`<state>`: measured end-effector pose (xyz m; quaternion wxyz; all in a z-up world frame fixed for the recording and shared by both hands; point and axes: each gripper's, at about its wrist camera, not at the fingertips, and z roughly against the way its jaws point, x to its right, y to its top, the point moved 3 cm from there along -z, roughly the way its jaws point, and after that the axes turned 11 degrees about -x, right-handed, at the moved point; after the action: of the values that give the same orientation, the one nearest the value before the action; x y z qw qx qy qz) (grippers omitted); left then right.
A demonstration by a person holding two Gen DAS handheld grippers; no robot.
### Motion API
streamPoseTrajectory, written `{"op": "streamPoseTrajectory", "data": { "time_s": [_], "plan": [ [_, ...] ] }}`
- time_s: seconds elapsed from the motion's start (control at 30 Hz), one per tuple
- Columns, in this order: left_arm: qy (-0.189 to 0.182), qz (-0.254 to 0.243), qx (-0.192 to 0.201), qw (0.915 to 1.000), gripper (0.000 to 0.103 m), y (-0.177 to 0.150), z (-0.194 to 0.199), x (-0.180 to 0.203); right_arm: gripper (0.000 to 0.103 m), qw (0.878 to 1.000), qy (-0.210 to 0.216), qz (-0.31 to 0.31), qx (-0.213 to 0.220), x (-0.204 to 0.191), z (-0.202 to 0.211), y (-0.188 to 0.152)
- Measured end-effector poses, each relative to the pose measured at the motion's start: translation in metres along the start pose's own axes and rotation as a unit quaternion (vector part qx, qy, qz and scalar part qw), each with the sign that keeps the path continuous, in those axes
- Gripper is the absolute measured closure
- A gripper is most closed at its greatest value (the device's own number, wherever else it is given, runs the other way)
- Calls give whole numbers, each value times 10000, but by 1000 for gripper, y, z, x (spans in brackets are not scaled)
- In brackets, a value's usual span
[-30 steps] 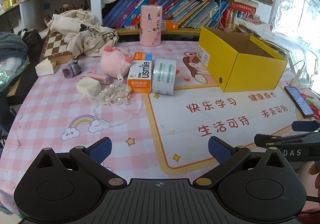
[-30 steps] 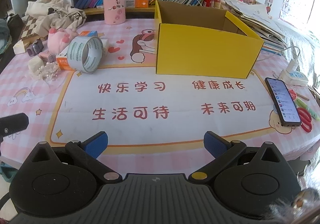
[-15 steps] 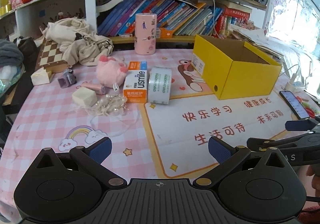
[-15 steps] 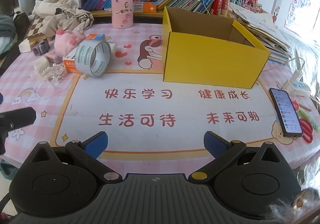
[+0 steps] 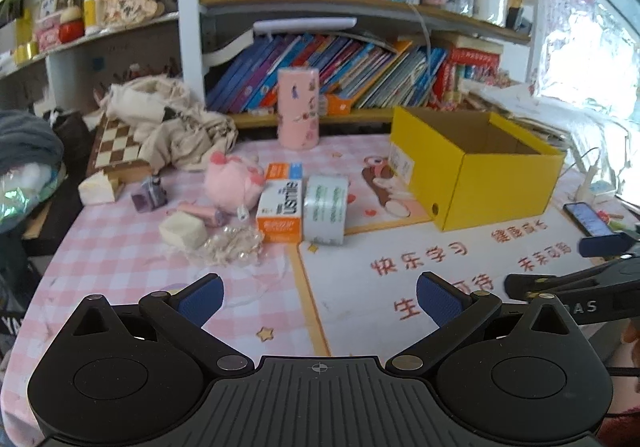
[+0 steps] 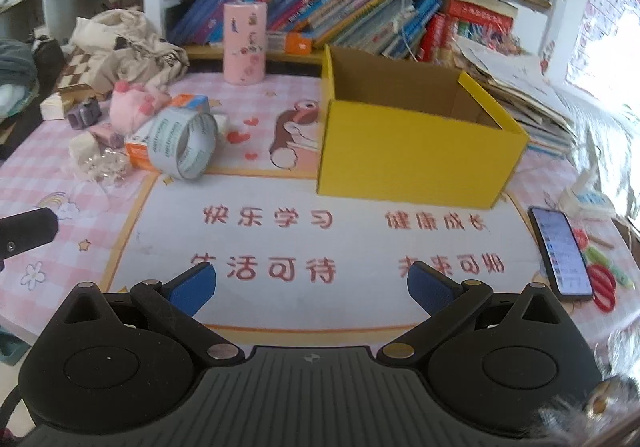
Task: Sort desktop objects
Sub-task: 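Move both tools toward the tape roll and pearl hair clip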
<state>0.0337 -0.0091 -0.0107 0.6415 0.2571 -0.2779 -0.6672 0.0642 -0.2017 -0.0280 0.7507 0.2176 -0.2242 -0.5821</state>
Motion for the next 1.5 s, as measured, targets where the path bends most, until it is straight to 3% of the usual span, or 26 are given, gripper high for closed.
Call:
{"op": "streamPoseTrajectory", "data": {
  "time_s": [0.17, 0.47, 0.73, 1.1, 1.27, 1.5],
  "plan": [
    [-57, 64, -4, 10000, 0, 3, -3, 1, 0, 9996, 202, 173, -35, 0, -8, 7],
    [72, 730, -277, 9969, 0, 16, -26, 0, 0, 9961, 539, 702, 34, 9, -25, 29],
    [255, 1182, -151, 9925, 0, 37, -38, 16, 0, 9854, 913, 1418, 237, 26, -41, 62],
    [1065, 1286, -506, 9847, 0, 32, -45, 38, 0, 9666, 1626, 1979, 120, 28, -68, 80],
    [974, 1407, -594, 9835, 0, 29, -49, 28, 0, 9578, 1732, 2292, 71, 12, -72, 79],
    [808, 1259, -580, 9870, 0, 36, -58, -9, 0, 9646, 1565, 2121, 60, -15, -74, 88]
  ]
}}
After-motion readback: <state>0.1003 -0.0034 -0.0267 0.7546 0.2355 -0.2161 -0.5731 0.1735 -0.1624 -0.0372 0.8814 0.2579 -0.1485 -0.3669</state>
